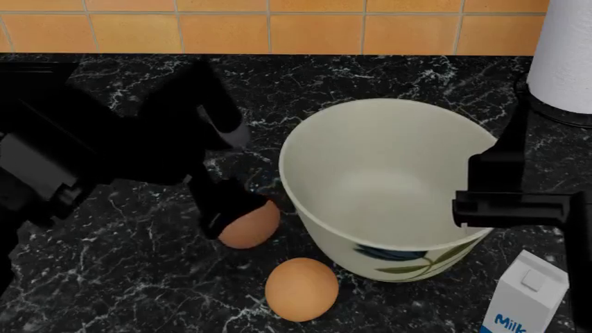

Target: Place the eggs and milk next to the bowl.

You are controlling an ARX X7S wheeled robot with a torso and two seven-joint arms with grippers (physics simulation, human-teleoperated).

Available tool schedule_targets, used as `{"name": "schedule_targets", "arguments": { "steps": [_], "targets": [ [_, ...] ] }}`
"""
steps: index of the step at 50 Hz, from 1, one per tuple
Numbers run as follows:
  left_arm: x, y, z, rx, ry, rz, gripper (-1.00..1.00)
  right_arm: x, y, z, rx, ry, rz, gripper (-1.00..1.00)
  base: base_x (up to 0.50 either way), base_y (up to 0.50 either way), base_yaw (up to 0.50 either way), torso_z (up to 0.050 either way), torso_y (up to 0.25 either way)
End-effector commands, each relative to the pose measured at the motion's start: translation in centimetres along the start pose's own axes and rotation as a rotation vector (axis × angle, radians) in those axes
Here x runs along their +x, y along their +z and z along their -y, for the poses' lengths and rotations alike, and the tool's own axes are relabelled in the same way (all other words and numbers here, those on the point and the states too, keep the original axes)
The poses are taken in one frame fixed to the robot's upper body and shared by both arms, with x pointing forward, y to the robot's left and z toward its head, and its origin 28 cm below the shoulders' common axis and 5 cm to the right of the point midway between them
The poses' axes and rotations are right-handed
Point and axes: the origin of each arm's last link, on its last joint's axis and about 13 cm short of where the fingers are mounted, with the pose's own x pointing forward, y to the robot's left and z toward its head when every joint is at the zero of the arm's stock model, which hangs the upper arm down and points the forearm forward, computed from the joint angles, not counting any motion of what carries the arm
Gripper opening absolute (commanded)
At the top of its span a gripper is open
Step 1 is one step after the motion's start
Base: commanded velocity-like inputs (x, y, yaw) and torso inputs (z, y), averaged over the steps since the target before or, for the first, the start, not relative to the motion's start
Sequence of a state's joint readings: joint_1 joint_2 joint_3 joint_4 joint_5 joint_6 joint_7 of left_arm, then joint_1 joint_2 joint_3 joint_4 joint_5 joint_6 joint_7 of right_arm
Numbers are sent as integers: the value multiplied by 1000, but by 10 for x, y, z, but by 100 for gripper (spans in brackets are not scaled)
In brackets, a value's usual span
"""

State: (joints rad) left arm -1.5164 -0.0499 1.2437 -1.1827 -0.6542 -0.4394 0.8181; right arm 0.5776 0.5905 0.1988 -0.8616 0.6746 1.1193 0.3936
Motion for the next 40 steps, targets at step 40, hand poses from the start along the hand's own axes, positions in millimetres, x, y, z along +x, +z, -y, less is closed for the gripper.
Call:
{"name": "schedule_targets", "arguments": {
  "steps": [40],
  "targets": [
    [-107, -4, 18, -189, 379, 308, 100, -5, 15, 0, 2, 11, 29, 100, 0, 0, 0, 0, 0]
  ]
}}
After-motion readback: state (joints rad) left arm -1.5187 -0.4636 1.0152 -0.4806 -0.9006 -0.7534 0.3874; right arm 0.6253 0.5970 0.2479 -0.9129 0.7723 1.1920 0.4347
